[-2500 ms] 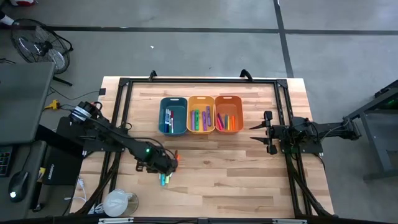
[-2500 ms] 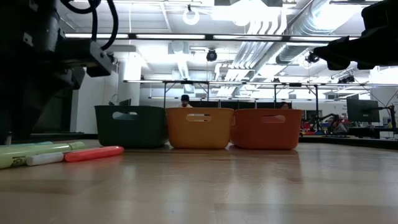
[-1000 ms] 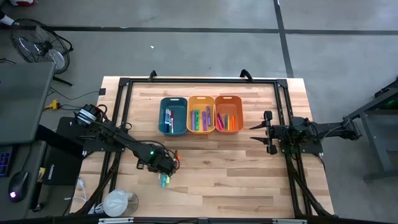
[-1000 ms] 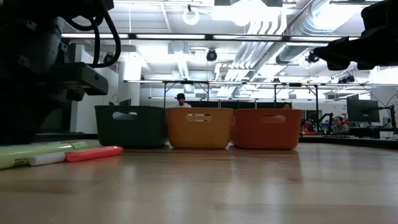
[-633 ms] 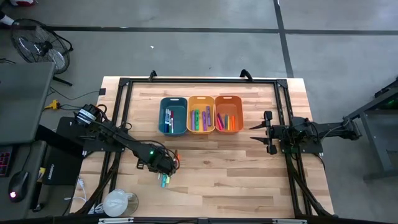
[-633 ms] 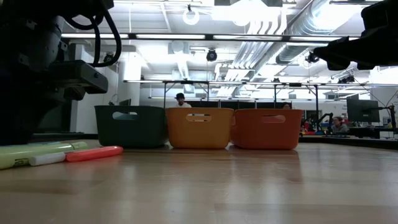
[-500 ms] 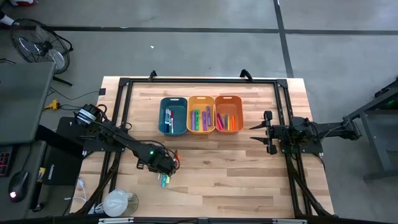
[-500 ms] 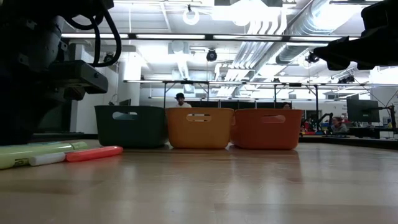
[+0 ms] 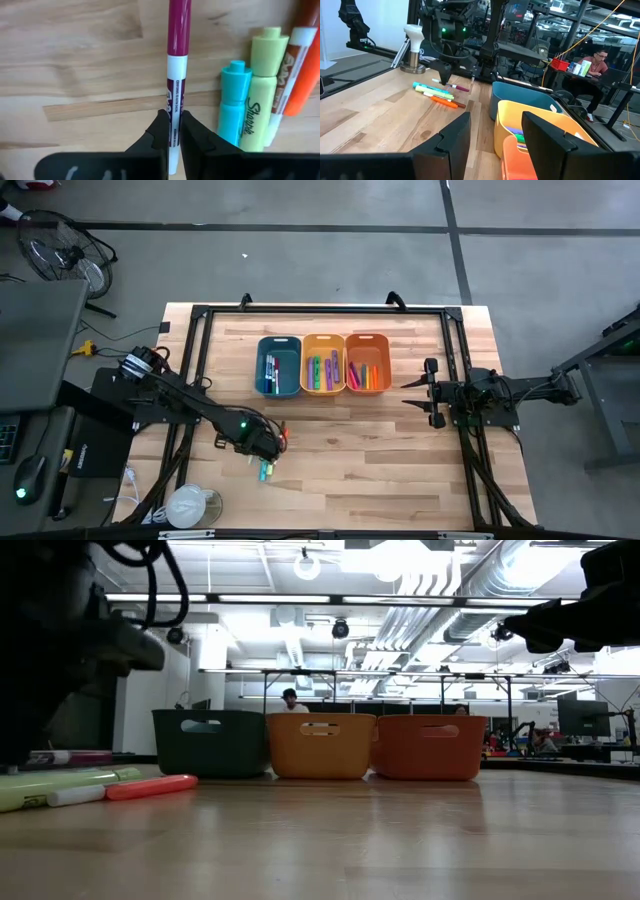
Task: Pick & Place Markers
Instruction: Put the dark red marker pen into the blue bin
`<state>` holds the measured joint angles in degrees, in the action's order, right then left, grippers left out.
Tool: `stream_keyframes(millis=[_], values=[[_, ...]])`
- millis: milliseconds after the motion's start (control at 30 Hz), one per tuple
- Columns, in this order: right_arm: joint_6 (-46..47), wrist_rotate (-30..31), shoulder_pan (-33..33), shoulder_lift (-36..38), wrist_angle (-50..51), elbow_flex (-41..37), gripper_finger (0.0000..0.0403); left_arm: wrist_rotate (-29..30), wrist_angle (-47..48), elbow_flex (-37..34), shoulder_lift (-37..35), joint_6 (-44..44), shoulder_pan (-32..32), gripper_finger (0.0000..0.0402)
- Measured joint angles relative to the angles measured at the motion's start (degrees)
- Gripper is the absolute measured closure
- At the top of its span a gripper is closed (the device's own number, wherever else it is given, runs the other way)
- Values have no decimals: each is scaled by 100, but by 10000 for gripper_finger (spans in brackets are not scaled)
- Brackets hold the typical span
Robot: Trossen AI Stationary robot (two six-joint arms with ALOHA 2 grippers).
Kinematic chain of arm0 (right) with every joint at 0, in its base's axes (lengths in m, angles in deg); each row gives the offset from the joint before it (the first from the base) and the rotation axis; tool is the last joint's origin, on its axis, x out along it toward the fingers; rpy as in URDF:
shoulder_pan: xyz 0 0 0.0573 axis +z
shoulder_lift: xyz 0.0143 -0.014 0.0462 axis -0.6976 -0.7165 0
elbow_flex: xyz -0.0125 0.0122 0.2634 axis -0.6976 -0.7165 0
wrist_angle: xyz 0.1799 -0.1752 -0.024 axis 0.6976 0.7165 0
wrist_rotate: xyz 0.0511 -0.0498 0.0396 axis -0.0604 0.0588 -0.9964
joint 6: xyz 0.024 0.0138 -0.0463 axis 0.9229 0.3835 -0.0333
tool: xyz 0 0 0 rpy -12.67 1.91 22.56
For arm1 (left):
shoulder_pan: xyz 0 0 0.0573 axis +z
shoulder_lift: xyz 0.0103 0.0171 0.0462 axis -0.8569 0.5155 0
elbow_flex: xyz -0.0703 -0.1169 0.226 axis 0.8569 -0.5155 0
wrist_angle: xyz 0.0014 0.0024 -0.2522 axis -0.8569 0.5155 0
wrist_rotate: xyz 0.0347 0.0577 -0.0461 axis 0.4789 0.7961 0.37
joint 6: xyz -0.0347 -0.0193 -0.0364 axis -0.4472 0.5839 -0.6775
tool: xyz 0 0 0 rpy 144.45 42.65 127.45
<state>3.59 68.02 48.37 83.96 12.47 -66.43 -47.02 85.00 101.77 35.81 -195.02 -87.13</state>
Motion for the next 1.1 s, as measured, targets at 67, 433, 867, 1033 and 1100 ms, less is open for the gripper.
stream_keyframes(millis=[67,433,867,1033,1100], values=[[1,0,0,-1,0,0,236,82,-26,71,-39,0,0,389],[1,0,0,-4,0,0,236,928,1487,888,-644,-78,119,398],[0,0,-1,-4,0,0,236,1092,1948,1250,-666,225,341,400],[1,0,0,-4,0,0,236,1105,2235,1250,-666,256,341,401],[0,0,-1,-4,0,0,236,1105,2312,1244,-666,325,341,401]])
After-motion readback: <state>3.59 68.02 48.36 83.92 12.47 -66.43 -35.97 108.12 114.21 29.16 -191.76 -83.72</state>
